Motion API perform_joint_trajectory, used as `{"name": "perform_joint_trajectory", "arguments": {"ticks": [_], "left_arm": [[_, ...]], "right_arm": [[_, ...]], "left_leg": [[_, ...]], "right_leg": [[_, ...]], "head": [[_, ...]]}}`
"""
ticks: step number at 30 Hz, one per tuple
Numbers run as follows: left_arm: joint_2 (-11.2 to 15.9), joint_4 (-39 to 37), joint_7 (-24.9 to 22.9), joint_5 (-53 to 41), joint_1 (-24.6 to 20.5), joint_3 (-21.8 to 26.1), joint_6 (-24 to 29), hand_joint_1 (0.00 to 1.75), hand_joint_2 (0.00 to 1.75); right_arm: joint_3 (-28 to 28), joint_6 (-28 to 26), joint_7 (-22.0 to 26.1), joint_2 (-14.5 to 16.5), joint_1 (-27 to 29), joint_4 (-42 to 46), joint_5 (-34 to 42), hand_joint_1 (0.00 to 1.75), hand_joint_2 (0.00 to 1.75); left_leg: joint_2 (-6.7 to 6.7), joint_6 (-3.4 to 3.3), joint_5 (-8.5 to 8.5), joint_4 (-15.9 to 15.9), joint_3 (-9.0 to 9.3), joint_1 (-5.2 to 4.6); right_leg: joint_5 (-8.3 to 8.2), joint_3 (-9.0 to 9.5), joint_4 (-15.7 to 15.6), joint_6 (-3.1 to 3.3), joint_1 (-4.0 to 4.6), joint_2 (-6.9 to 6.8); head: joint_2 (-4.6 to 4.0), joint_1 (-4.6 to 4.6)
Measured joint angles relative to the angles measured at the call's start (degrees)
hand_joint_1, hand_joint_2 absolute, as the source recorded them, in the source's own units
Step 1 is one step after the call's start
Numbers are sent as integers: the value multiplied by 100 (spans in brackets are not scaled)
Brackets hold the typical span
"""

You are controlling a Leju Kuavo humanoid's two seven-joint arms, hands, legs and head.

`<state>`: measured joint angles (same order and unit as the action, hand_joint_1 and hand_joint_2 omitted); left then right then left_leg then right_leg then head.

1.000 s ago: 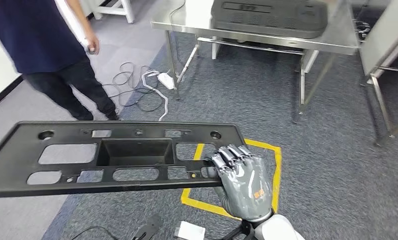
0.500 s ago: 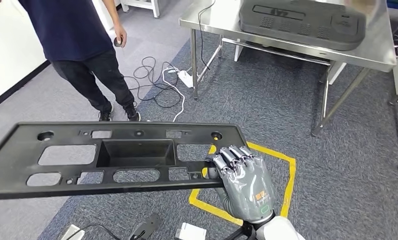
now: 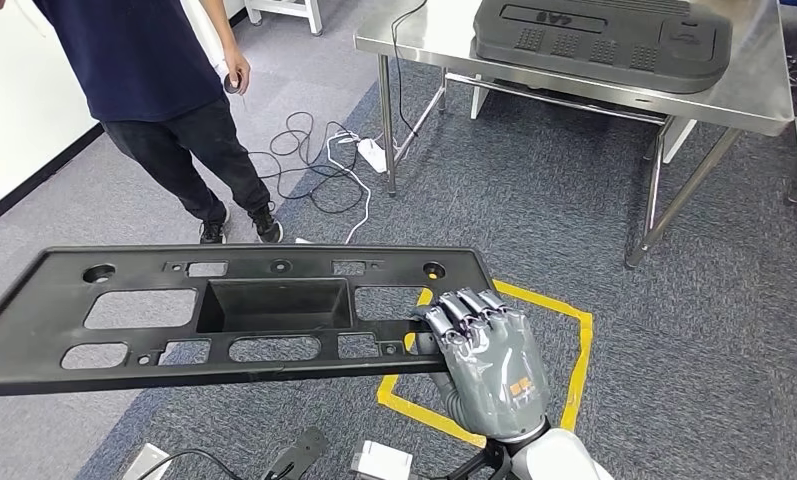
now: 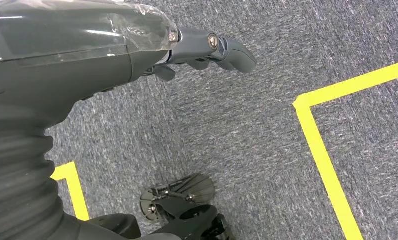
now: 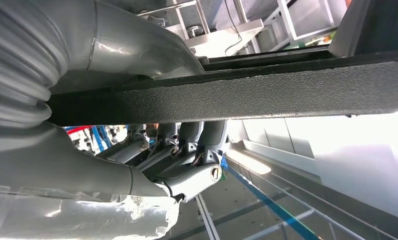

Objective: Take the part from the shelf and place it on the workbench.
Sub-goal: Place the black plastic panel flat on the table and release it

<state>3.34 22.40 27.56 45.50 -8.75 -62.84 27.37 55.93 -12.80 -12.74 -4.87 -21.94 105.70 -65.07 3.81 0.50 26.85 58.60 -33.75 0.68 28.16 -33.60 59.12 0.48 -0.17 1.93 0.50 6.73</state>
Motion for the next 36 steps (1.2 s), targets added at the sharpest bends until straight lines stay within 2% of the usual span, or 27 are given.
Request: {"name": "perform_joint_trajectory", "arguments": {"ticks": [5, 11, 16, 18, 20, 22, 23, 24, 25, 27, 28, 29, 30, 33, 35, 36], "left_arm": [[0, 0, 0, -20, 0, 0, -37, 0, 175], [2, 0, 1, -6, 2, 2, -37, 0, 175], [2, 0, 4, 5, 15, 4, -27, 0, 175], [1, 1, 5, 3, 19, 4, -19, 0, 175], [-1, 2, 6, 1, 22, 4, -8, 0, 175], [0, 2, 7, 4, 34, 4, 1, 0, 175], [0, 2, 7, 5, 45, 4, 3, 0, 175], [-1, 2, 7, 5, 58, 4, 4, 0, 175], [-1, 2, 7, 5, 73, 4, 4, 0, 175], [-2, 2, 7, 6, 92, 4, 5, 0, 175], [-2, 2, 7, 7, 92, 5, 7, 0, 175], [-2, 2, 7, 8, 90, 5, 10, 0, 175], [-2, 2, 7, 7, 90, 5, 12, 0, 175], [-2, 2, 4, 2, 92, 5, 15, 0, 175], [-2, 3, 3, -1, 80, 6, 12, 0, 175], [-2, 4, 2, -1, 75, 7, 9, 0, 175]], "right_arm": [[0, 14, -2, 0, 0, 0, 0, 175, 175], [0, 49, -2, 0, 0, 0, -7, 175, 175], [0, 69, -2, 5, 0, 0, -10, 175, 175], [0, 72, 0, 15, -3, 0, -14, 175, 175], [3, 72, 10, 20, -19, 0, -13, 175, 175], [6, 72, 18, 19, -24, -2, -2, 175, 175], [7, 72, 19, 17, -17, -4, 3, 175, 175], [7, 72, 18, 16, -10, -9, 8, 175, 175], [9, 72, 19, 15, -5, -13, 10, 175, 175], [17, 72, 22, 15, -6, -18, 15, 175, 175], [23, 72, 26, 16, -8, -20, 17, 175, 175], [29, 71, 30, 17, -9, -22, 19, 175, 175], [32, 70, 32, 18, -8, -25, 19, 175, 175], [35, 66, 33, 22, -9, -28, 20, 175, 175], [35, 64, 33, 33, -13, -27, 20, 175, 175], [35, 63, 32, 39, -13, -27, 20, 175, 175]], "left_leg": [[0, 24, 12, 2, -1, -2], [0, -6, 38, 46, -14, -19], [0, -61, 65, 86, -25, -40], [-12, -99, 43, -1, 35, -7], [-37, -135, 17, -112, 125, 37], [-59, -149, 30, -136, 169, 42], [-65, -148, 46, -133, 181, 44], [-67, -140, 67, -128, 196, 49], [-66, -125, 94, -122, 220, 58], [-57, -70, 172, -97, 287, 84], [-50, -29, 219, -74, 309, 85], [-43, 10, 259, -59, 321, 81], [-38, 48, 288, -53, 326, 77], [-51, 142, 345, -68, 373, 93], [-168, 182, 492, 235, 271, 91], [-239, 191, 617, 571, 109, 85]], "right_leg": [[7, 6, -3, 10, -2, 0], [14, 18, -14, -7, -18, -1], [16, 35, -30, -71, -37, 1], [34, 56, -16, -118, -30, -21], [198, -68, 286, -160, -22, -76], [491, -445, 981, -189, -44, -118], [583, -640, 1301, -202, -60, -125], [575, -761, 1465, -213, -74, -131], [455, -776, 1419, -222, -86, -134], [17, -521, 774, -243, -112, -129], [-129, -360, 417, -250, -113, -114], [-201, -245, 165, -227, -114, -98], [-189, -189, 44, -191, -105, -83], [-108, -141, 6, -42, -81, -90], [-65, -55, -32, 41, -84, -134], [-32, -4, -42, 78, -74, -164]], "head": [[0, -2], [0, -1], [0, -1], [0, -3], [0, -28], [0, -52], [0, -55], [0, -56], [0, -56], [0, -61], [0, -77], [0, -85], [0, -85], [0, -53], [0, -25], [0, -7]]}}
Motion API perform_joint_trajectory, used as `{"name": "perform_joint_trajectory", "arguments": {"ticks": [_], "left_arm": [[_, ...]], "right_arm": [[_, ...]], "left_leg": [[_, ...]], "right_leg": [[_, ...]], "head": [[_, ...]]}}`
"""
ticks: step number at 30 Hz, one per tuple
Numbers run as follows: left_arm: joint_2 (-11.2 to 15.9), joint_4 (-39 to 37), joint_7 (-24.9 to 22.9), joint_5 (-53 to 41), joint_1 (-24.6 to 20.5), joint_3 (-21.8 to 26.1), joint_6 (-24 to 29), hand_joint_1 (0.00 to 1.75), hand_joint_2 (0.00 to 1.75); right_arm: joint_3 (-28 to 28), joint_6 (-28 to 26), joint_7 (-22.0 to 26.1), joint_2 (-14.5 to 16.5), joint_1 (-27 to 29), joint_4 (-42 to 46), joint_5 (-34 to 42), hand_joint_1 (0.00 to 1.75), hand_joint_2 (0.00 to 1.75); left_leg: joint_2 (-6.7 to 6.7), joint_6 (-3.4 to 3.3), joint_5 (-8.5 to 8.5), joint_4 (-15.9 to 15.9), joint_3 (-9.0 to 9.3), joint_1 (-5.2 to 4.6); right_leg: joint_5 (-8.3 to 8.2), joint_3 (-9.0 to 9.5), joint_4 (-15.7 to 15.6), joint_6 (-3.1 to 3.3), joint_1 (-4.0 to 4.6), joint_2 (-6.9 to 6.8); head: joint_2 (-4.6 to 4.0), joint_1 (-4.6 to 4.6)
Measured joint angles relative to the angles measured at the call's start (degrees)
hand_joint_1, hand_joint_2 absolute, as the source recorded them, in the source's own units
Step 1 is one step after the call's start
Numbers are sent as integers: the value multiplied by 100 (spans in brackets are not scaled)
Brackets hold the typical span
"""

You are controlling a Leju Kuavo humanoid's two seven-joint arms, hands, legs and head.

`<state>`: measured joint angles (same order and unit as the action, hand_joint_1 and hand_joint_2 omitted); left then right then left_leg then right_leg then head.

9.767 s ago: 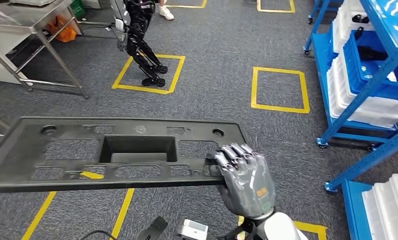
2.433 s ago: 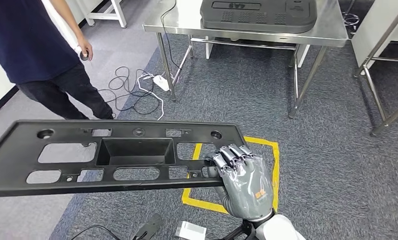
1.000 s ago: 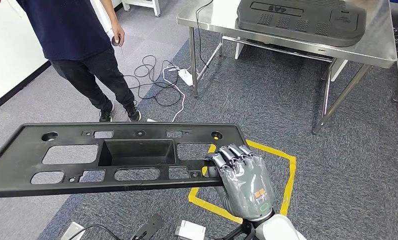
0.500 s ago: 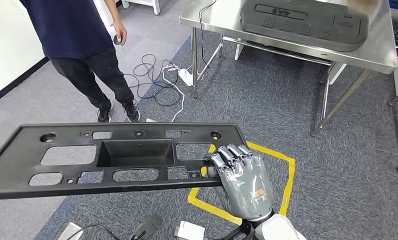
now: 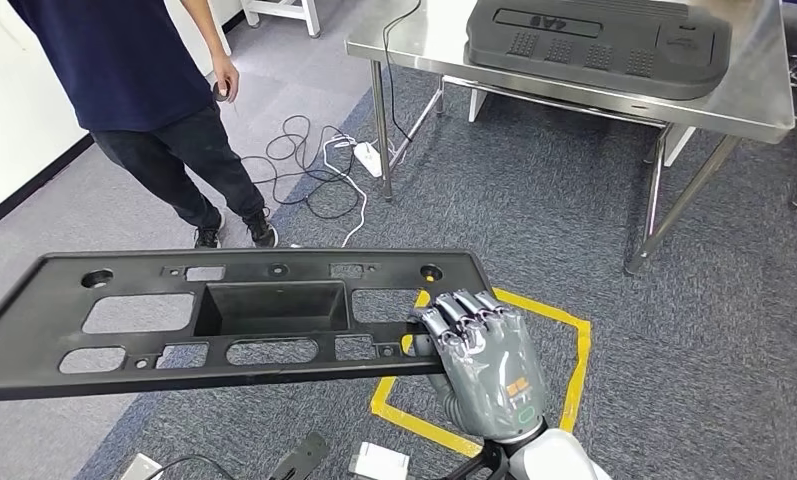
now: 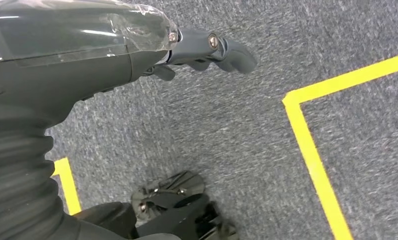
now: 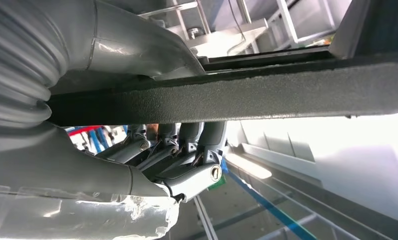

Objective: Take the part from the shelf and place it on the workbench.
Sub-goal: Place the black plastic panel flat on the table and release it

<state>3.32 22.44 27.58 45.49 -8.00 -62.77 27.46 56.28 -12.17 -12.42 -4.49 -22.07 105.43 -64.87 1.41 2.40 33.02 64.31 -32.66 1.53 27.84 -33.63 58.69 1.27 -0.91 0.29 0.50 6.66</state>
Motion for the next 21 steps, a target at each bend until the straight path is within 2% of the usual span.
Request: {"name": "perform_joint_trajectory", "arguments": {"ticks": [2, 3, 4, 5, 6, 7, 8, 9, 11, 13, 14, 15, 17, 18, 19, 20, 21], "left_arm": [[0, 1, -5, -1, 5, 0, -7, 0, 175], [0, 1, -9, -1, 15, 0, -9, 0, 175], [0, 1, -13, -1, 24, 0, -14, 0, 175], [0, 1, -14, -1, 30, 0, -18, 0, 175], [0, 1, -15, -1, 32, 0, -22, 0, 175], [2, 1, -16, 0, 31, -1, -25, 0, 175], [4, 1, -17, 0, 29, -1, -25, 0, 175], [5, 2, -19, 0, 24, -2, -25, 0, 175], [7, 3, -25, -1, 16, -2, -22, 0, 175], [7, 5, -33, -3, 16, -2, -21, 0, 175], [8, 6, -36, -5, 13, -2, -21, 0, 175], [9, 7, -38, -9, 9, -2, -21, 0, 175], [9, 10, -43, -22, 5, -2, -22, 0, 175], [9, 12, -47, -28, 11, -2, -22, 0, 175], [9, 14, -51, -33, 19, -2, -23, 0, 175], [9, 14, -55, -34, 24, -2, -23, 0, 175], [9, 14, -58, -35, 24, -2, -23, 0, 175]], "right_arm": [[0, -1, -1, 3, 6, -5, 3, 175, 175], [0, -1, -2, 3, 10, -9, 5, 175, 175], [0, -1, -2, 3, 13, -13, 6, 175, 175], [0, -1, -2, 3, 13, -15, 6, 175, 175], [0, -1, -3, 4, 13, -16, 6, 175, 175], [0, -1, -5, 5, 12, -18, 6, 175, 175], [0, -1, -8, 7, 11, -19, 6, 175, 175], [0, -1, -11, 7, 11, -21, 6, 175, 175], [0, -1, -16, 7, 15, -22, 5, 175, 175], [0, -6, -22, 7, 18, -22, 2, 175, 175], [0, -13, -28, 7, 13, -21, -2, 175, 175], [-1, -21, -39, 7, 12, -21, -5, 175, 175], [-2, -33, -67, 2, 27, -21, -9, 175, 175], [-2, -36, -78, -3, 42, -22, -9, 175, 175], [-2, -37, -83, -9, 53, -24, -9, 175, 175], [-2, -38, -85, -13, 59, -25, -9, 175, 175], [-2, -38, -85, -17, 62, -25, -9, 175, 175]], "left_leg": [[-65, 0, 212, 789, -475, -14], [-71, -12, 205, 1023, -662, -23], [-73, -37, 82, 1046, -756, -36], [-75, -76, -146, 843, -742, -55], [-81, -129, -426, 476, -644, -80], [-96, -185, -632, 133, -529, -112], [-110, -233, -747, -163, -417, -148], [-124, -265, -766, -331, -346, -180], [-122, -307, -685, -462, -267, -209], [-96, -347, -652, -545, -163, -181], [-87, -370, -637, -579, -102, -167], [-82, -390, -620, -604, -46, -153], [-80, -416, -559, -615, 25, -146], [-79, -415, -520, -615, 65, -143], [-76, -408, -476, -614, 114, -138], [-70, -395, -429, -614, 177, -132], [-64, -378, -378, -614, 250, -123]], "right_leg": [[85, 98, -3, 49, 36, -46], [131, 152, -3, 59, 55, -59], [180, 216, -3, 63, 73, -66], [234, 291, -4, 65, 90, -71], [291, 372, -6, 66, 105, -76], [347, 443, -12, 60, 121, -84], [398, 494, -17, 46, 129, -84], [435, 527, -31, 26, 128, -89], [449, 568, -19, -34, 116, -95], [489, 586, 94, -97, 104, -96], [562, 518, 255, -125, 100, -85], [674, 361, 535, -151, 92, -71], [907, -133, 1241, -195, 72, -54], [950, -361, 1489, -213, 60, -53], [879, -502, 1547, -221, 52, -53], [677, -532, 1384, -218, 48, -53], [381, -468, 1048, -212, 46, -52]], "head": [[0, 16], [0, 20], [0, 23], [0, 27], [0, 31], [0, 18], [0, -3], [0, -21], [0, -43], [0, -47], [0, -62], [0, -70], [0, -100], [0, -103], [0, -113], [0, -113], [0, -114]]}}
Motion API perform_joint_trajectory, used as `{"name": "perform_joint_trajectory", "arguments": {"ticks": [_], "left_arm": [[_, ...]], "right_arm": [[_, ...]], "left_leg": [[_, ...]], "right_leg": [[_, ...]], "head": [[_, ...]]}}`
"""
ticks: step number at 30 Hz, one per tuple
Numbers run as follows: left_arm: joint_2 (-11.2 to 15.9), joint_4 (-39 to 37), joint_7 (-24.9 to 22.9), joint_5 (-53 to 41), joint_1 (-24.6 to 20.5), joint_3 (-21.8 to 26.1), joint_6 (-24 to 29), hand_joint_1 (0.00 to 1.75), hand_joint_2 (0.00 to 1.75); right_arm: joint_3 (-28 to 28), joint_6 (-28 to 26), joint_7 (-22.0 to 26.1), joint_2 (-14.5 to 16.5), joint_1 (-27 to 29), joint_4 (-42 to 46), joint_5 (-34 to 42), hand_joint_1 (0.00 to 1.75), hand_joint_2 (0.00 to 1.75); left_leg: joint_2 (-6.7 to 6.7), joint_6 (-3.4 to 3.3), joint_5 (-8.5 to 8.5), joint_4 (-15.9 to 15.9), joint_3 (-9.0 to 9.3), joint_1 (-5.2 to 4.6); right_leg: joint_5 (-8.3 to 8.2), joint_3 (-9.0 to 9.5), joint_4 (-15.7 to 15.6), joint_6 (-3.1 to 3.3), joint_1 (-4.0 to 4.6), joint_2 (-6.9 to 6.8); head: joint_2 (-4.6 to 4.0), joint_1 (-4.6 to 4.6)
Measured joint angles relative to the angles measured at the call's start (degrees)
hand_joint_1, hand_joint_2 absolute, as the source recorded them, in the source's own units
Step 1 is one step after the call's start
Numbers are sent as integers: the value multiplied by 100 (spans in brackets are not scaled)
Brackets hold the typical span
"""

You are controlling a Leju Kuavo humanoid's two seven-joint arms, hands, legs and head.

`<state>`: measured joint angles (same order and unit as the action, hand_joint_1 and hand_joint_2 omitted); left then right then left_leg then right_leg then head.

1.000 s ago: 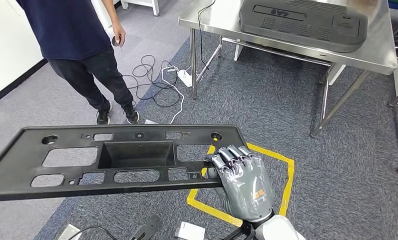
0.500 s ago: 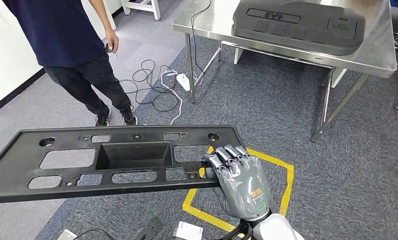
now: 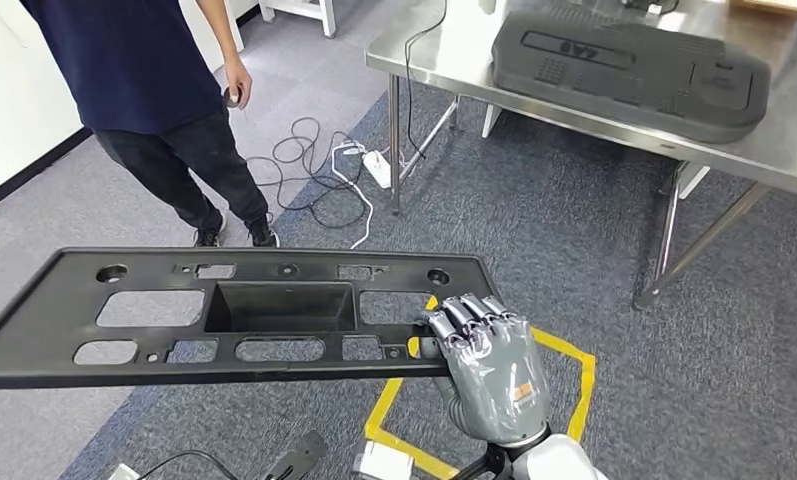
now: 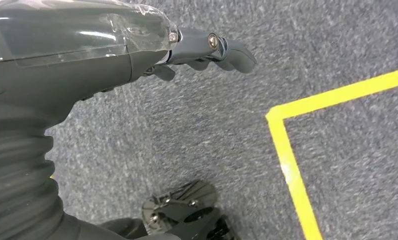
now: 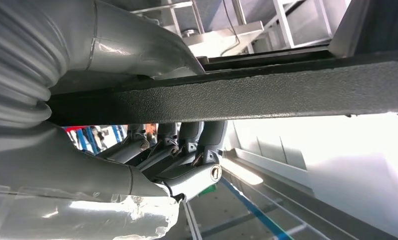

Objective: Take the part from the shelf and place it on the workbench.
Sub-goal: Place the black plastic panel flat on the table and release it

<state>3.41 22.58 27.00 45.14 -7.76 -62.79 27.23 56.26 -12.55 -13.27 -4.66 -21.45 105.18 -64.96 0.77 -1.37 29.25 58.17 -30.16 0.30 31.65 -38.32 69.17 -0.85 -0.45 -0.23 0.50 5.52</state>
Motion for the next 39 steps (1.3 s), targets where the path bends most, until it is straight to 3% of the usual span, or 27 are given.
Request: {"name": "perform_joint_trajectory", "arguments": {"ticks": [1, 2, 5, 8, 9, 11, 13, 14, 16, 17, 19, 23, 24, 27, 28, 29, 30, 32, 34, 37, 39], "left_arm": [[0, 0, -1, -1, -3, 0, 0, 0, 175], [0, 0, -1, -1, -10, 0, 0, 0, 175], [-2, 5, -16, -7, -22, -1, 0, 0, 175], [-4, 12, -26, -14, -30, -2, -1, 0, 175], [-4, 13, -27, -15, -41, -2, -2, 0, 175], [-4, 13, -28, -18, -50, -2, -10, 0, 175], [-4, 13, -31, -18, -29, -2, -17, 0, 175], [-4, 13, -33, -18, -19, -2, -17, 0, 175], [-4, 13, -36, -18, -7, -2, -18, 0, 175], [-5, 13, -37, -18, -4, -2, -20, 0, 175], [-7, 14, -38, -19, 6, -3, -23, 0, 175], [-6, 15, -38, -20, 5, -6, -24, 0, 175], [-5, 15, -38, -19, -10, -5, -24, 0, 175], [-4, 15, -38, -13, -17, -5, -24, 0, 175], [-4, 15, -38, -10, -9, -6, -23, 0, 175], [-4, 15, -38, -5, -2, -7, -21, 0, 175], [-4, 15, -38, -2, 1, -7, -18, 0, 175], [-9, 15, -38, 4, 0, -7, -8, 0, 175], [-19, 17, -40, 13, 3, -6, 1, 0, 175], [-30, 21, -44, 19, 4, -7, 2, 0, 175], [-31, 23, -51, 13, -21, -7, 2, 0, 175]], "right_arm": [[-1, -1, 0, -3, 1, -1, 0, 175, 175], [-1, -5, -3, -5, 0, -3, 0, 175, 175], [-9, -48, -62, -9, 15, -13, 6, 175, 175], [-20, -136, -140, -6, 23, -20, 23, 175, 175], [-24, -166, -156, -5, 22, -20, 28, 175, 175], [-37, -204, -182, -5, 23, -24, 43, 175, 175], [-53, -211, -193, -7, 38, -34, 50, 175, 175], [-60, -212, -193, -8, 46, -40, 50, 175, 175], [-79, -212, -195, -8, 54, -49, 50, 175, 175], [-90, -214, -195, -8, 53, -52, 50, 175, 175], [-108, -224, -199, -8, 54, -59, 49, 175, 175], [-122, -238, -203, -8, 52, -63, -4, 175, 175], [-125, -239, -204, -8, 46, -63, -20, 175, 175], [-129, -240, -229, -14, 43, -66, -68, 175, 175], [-129, -242, -247, -19, 46, -68, -79, 175, 175], [-131, -245, -265, -25, 47, -70, -88, 175, 175], [-136, -253, -280, -29, 48, -72, -93, 175, 175], [-152, -285, -304, -36, 48, -74, -97, 175, 175], [-167, -325, -340, -42, 46, -80, -96, 175, 175], [-191, -357, -427, -54, 41, -86, -92, 175, 175], [-207, -384, -492, -56, 32, -85, -89, 175, 175]], "left_leg": [[6, 23, 52, -3, 65, 9], [15, 50, 97, 0, 109, 16], [24, 163, 154, 47, 166, 20], [6, 266, 247, 306, 159, 21], [-4, 299, 353, 528, 50, 34], [-15, 351, 628, 1164, -355, 58], [-18, 371, 721, 1534, -709, 88], [-19, 380, 588, 1439, -759, 105], [-31, 395, 63, 799, -633, 142], [-45, 398, -108, 485, -579, 138], [-74, 343, -210, 203, -548, 103], [-61, 147, -159, 159, -412, 79], [-53, 109, -140, 145, -353, 79], [-45, 31, -34, 132, -231, 53], [-39, 21, 14, 132, -179, 38], [-30, 16, 66, 132, -116, 26], [-19, 17, 123, 130, -42, 18], [-1, 36, 242, 125, 105, 8], [17, 89, 331, 101, 179, 11], [22, 195, 323, 171, 237, 14], [3, 242, 330, 487, 139, 10]], "right_leg": [[-275, 107, -369, 16, 3, 5], [-393, 189, -683, 35, 20, 11], [-372, 274, -969, 158, 62, 21], [-434, 443, -1047, 279, 16, 1], [-421, 494, -1065, 301, 5, -7], [-363, 553, -1070, 325, 7, -12], [-291, 616, -1069, 314, 6, -4], [-252, 660, -1068, 300, 2, 2], [-162, 766, -1069, 251, -6, 5], [-122, 806, -1065, 219, -8, 4], [-55, 840, -1062, 141, -6, 3], [21, 848, -849, 3, -29, 6], [82, 724, -606, -9, -34, 7], [424, -6, 441, -10, -28, 9], [481, -201, 608, 3, -21, 10], [429, -301, 577, 26, -10, 11], [259, -309, 360, 62, 9, 13], [-319, -178, -354, 156, 78, 21], [-626, -79, -793, 228, 140, 38], [-623, 52, -929, 310, 138, 46], [-579, 219, -1034, 351, 103, 37]], "head": [[0, -2], [0, -15], [0, -65], [0, -63], [0, -44], [0, -5], [0, 20], [0, 33], [0, 38], [0, 25], [0, 0], [0, -18], [0, -26], [0, -39], [0, -37], [0, -37], [0, -38], [0, -42], [0, -43], [0, -32], [0, -19]]}}
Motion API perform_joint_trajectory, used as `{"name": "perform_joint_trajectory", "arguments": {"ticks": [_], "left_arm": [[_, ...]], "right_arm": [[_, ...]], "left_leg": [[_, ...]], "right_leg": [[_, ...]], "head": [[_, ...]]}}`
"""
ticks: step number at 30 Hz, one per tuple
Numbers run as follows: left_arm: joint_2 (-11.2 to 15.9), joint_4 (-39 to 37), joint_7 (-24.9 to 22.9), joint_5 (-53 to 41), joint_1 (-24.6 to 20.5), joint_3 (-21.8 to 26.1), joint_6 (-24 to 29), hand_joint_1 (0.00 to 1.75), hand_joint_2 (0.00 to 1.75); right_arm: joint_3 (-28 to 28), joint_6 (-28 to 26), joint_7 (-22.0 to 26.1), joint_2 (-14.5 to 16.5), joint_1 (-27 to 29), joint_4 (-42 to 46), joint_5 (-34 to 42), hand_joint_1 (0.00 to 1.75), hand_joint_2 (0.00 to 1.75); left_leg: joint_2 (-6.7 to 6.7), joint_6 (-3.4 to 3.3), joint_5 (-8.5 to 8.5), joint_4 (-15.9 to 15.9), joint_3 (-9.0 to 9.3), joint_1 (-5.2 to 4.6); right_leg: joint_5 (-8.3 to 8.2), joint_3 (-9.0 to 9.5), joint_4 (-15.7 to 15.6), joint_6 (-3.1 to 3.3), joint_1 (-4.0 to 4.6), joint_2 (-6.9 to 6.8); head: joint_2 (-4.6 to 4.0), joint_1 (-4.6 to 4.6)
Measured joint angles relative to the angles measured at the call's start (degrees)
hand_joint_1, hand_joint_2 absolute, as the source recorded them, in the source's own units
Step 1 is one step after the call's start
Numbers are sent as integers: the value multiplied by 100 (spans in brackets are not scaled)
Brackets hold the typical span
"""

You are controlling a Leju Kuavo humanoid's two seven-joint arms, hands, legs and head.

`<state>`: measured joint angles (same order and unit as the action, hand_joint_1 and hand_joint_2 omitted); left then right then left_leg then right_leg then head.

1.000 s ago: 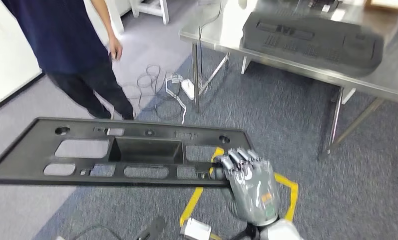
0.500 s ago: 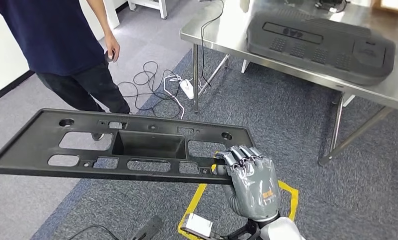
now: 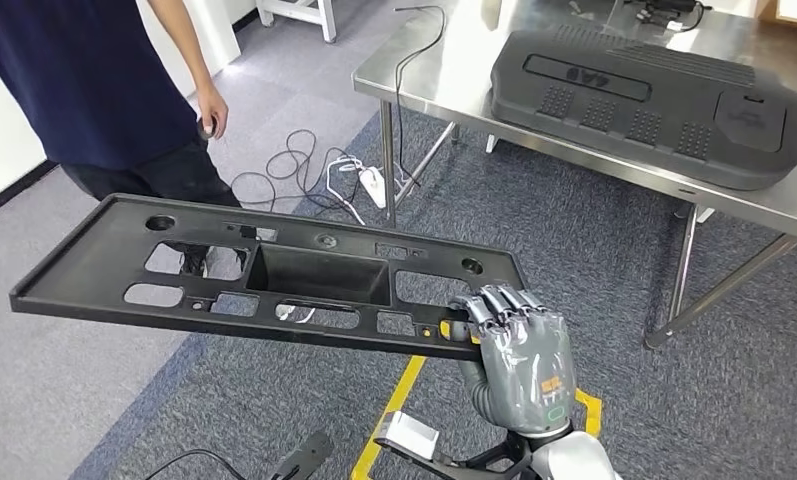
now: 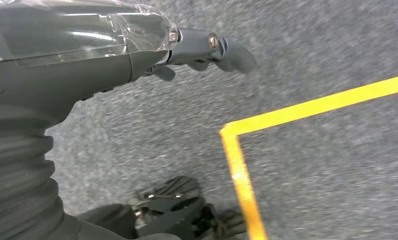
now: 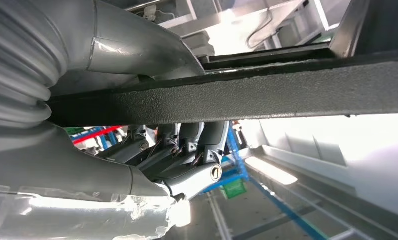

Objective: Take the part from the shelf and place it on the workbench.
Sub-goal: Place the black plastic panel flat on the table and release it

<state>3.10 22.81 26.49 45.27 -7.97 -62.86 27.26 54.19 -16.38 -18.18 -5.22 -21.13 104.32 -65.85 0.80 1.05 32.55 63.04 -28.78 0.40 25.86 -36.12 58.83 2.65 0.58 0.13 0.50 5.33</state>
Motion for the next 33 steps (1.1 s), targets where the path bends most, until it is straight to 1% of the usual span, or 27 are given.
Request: {"name": "perform_joint_trajectory", "arguments": {"ticks": [1, 3, 4, 5, 6, 8, 9, 10, 11, 12, 14, 15, 16, 18, 19, 20, 21, 22, 23, 24, 25, 26, 27, 29, 30, 31, 33], "left_arm": [[1, 2, -10, -4, -13, 0, 0, 0, 175], [2, 4, -44, -11, -19, 0, 2, 0, 175], [2, 5, -65, -13, -12, 0, 4, 0, 175], [2, 5, -83, -13, -2, 0, 5, 0, 175], [2, 5, -96, -14, 5, 0, 7, 0, 175], [2, 7, -103, -15, 11, -1, 8, 0, 175], [2, 7, -105, -16, 12, -1, 9, 0, 175], [2, 9, -108, -16, 12, -2, 9, 0, 175], [2, 13, -110, -16, 16, -3, 10, 0, 175], [2, 17, -112, -17, 16, -3, 10, 0, 175], [3, 27, -112, -18, 11, -3, 13, 0, 175], [7, 30, -111, -19, -1, -3, 14, 0, 175], [10, 32, -111, -19, -14, -3, 15, 0, 175], [15, 37, -111, -19, -30, -2, 15, 0, 175], [15, 39, -111, -17, -27, -2, 15, 0, 175], [15, 42, -111, -14, -21, -2, 16, 0, 175], [15, 43, -111, -8, -13, -2, 20, 0, 175], [15, 43, -111, 4, -9, -2, 24, 0, 175], [15, 44, -111, 16, -6, -2, 29, 0, 175], [15, 45, -112, 29, -7, -2, 36, 0, 175], [15, 49, -113, 39, -6, -2, 44, 0, 175], [15, 52, -118, 43, -2, -2, 54, 0, 175], [15, 59, -123, 45, 3, -3, 66, 0, 175], [15, 73, -136, 42, 5, -3, 81, 0, 175], [15, 81, -138, 40, -3, -3, 85, 0, 175], [15, 88, -145, 38, -12, -3, 87, 0, 175], [16, 96, -165, 38, -16, -4, 88, 0, 175]], "right_arm": [[-9, -24, -38, -1, -3, 0, 5, 175, 175], [-38, -65, -126, -4, -6, -1, 21, 175, 175], [-58, -75, -168, -9, -5, -3, 30, 175, 175], [-77, -78, -202, -17, -3, -7, 36, 175, 175], [-92, -78, -225, -27, -1, -10, 41, 175, 175], [-117, -83, -244, -43, 0, -18, 46, 175, 175], [-127, -87, -249, -49, -1, -21, 48, 175, 175], [-136, -93, -252, -54, -3, -26, 49, 175, 175], [-144, -99, -256, -58, -3, -30, 50, 175, 175], [-152, -104, -259, -61, -5, -32, 51, 175, 175], [-177, -108, -262, -64, -6, -33, 52, 175, 175], [-190, -109, -262, -67, -11, -33, 52, 175, 175], [-199, -110, -264, -68, -15, -33, 52, 175, 175], [-211, -112, -289, -74, -15, -33, 52, 175, 175], [-217, -112, -313, -81, -5, -36, 54, 175, 175], [-225, -112, -342, -90, 5, -40, 57, 175, 175], [-234, -113, -371, -102, 13, -45, 63, 175, 175], [-245, -115, -396, -112, 17, -49, 73, 175, 175], [-258, -120, -419, -122, 18, -54, 84, 175, 175], [-271, -132, -436, -132, 17, -59, 94, 175, 175], [-284, -147, -452, -139, 17, -64, 101, 175, 175], [-297, -161, -471, -148, 24, -69, 103, 175, 175], [-311, -176, -493, -158, 33, -74, 102, 175, 175], [-351, -199, -538, -178, 48, -78, 86, 175, 175], [-369, -216, -561, -187, 47, -79, 75, 175, 175], [-383, -236, -580, -195, 46, -79, 66, 175, 175], [-395, -266, -619, -206, 52, -79, 57, 175, 175]], "left_leg": [[-10, 19, 81, 287, -163, 8], [-19, 60, 353, 889, -603, 31], [-20, 79, 460, 1060, -783, 47], [-21, 101, 461, 1056, -884, 62], [-23, 117, 329, 880, -906, 77], [-31, 124, -252, 215, -815, 97], [-43, 116, -449, -70, -772, 86], [-50, 88, -590, -241, -749, 68], [-57, 49, -609, -301, -747, 46], [-59, 4, -562, -315, -732, 27], [-51, -85, -552, -362, -643, 37], [-48, -119, -534, -395, -581, 46], [-47, -146, -511, -426, -520, 53], [-47, -183, -439, -449, -423, 52], [-46, -187, -395, -451, -375, 51], [-42, -186, -344, -451, -317, 51], [-35, -180, -293, -451, -247, 51], [-27, -169, -237, -451, -170, 52], [-21, -151, -179, -454, -104, 54], [-17, -126, -131, -451, -56, 55], [-15, -96, -92, -451, -43, 55], [-15, -64, -68, -447, -40, 54], [-16, -37, -56, -452, -32, 52], [-22, 12, -20, -435, 15, 51], [-27, 30, 24, -316, -12, 52], [-31, 48, 107, -75, -112, 53], [-37, 75, 369, 653, -510, 55]], "right_leg": [[28, 72, -35, 11, -16, -6], [117, 183, -54, 26, -27, -7], [173, 245, -54, 23, -33, -3], [232, 318, -54, 12, -40, 3], [293, 401, -53, -3, -48, 9], [429, 574, -51, -47, -60, 9], [488, 631, -45, -75, -63, 9], [541, 665, -40, -110, -65, 9], [578, 687, -29, -147, -67, 10], [602, 703, -20, -181, -71, 12], [643, 717, 73, -236, -84, 10], [676, 650, 234, -258, -90, 9], [746, 506, 502, -279, -96, 8], [977, 15, 1236, -315, -101, 8], [1067, -223, 1513, -325, -102, 8], [1070, -390, 1625, -326, -101, 8], [948, -452, 1524, -313, -101, 8], [704, -425, 1240, -294, -99, 8], [387, -361, 858, -270, -95, 7], [152, -312, 533, -249, -78, 7], [-13, -286, 303, -221, -60, 10], [-78, -288, 179, -191, -40, 13], [-44, -292, 153, -158, -24, 17], [-37, -214, 77, -99, -41, 17], [-23, -148, 45, -75, -55, 11], [-12, -83, 15, -56, -69, 4], [36, 9, -10, -21, -69, -8]], "head": [[0, 10], [0, 22], [0, 25], [0, 27], [0, 28], [0, 27], [0, 18], [0, 10], [0, -1], [0, -7], [0, -11], [0, -17], [0, -23], [0, -32], [0, -31], [0, -32], [0, -33], [0, -34], [0, -38], [0, -44], [0, -53], [0, -43], [0, -28], [0, 16], [0, 26], [0, 36], [0, 51]]}}
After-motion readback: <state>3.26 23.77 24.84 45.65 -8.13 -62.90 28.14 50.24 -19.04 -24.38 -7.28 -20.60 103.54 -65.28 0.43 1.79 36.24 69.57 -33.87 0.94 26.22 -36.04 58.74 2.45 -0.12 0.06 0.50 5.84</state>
